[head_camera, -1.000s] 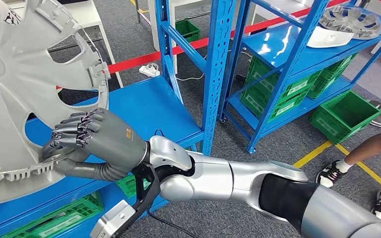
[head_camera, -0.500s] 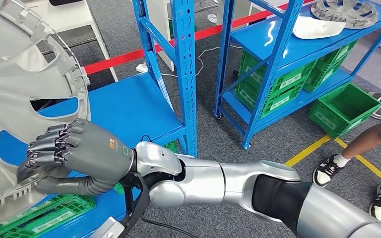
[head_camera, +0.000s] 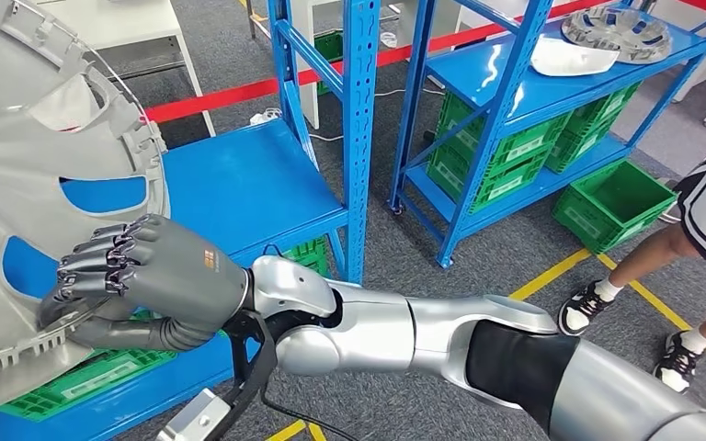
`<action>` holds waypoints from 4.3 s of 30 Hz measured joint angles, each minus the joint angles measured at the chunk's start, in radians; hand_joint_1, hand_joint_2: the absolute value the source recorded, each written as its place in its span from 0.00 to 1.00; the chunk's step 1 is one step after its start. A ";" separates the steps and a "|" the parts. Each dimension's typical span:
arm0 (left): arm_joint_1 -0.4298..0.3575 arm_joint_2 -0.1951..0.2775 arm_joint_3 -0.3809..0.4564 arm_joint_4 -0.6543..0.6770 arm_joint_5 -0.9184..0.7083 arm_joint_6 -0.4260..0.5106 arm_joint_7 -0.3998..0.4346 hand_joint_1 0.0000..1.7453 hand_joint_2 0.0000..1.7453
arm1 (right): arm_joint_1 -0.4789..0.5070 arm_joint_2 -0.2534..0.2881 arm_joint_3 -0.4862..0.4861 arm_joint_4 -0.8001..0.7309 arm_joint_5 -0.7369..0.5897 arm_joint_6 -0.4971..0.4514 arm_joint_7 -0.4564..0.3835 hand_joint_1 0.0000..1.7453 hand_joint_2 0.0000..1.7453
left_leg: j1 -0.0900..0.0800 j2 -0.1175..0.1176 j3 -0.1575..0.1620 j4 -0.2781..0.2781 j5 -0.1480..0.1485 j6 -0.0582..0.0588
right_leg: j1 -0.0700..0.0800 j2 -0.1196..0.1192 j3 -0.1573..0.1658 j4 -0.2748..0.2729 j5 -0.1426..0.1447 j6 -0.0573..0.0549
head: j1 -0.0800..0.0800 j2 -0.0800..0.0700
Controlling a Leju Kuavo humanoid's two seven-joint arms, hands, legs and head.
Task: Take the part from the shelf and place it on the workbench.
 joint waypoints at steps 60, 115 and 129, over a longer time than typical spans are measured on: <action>-0.016 0.017 0.011 -0.005 -0.023 -0.024 0.005 0.00 1.00 | 0.046 0.056 -0.005 0.003 0.097 -0.011 0.107 1.00 1.00 | 0.004 -0.009 0.019 0.011 -0.024 0.000 | 0.003 -0.008 -0.012 -0.032 0.002 -0.003 | 0.007 0.000; -0.023 0.015 0.041 -0.009 -0.042 -0.018 0.019 0.00 1.00 | 0.040 0.098 -0.001 0.029 0.113 0.030 0.090 1.00 1.00 | -0.002 -0.018 0.131 -0.012 -0.121 -0.028 | 0.014 -0.016 0.034 -0.298 0.245 -0.030 | 0.005 0.000; -0.014 0.010 0.070 -0.006 -0.031 -0.024 0.003 0.00 1.00 | 0.054 0.098 -0.007 0.031 0.157 0.039 0.077 1.00 1.00 | -0.004 -0.007 -0.061 0.009 0.047 -0.017 | 0.026 -0.012 0.263 -0.305 0.022 -0.043 | 0.005 0.000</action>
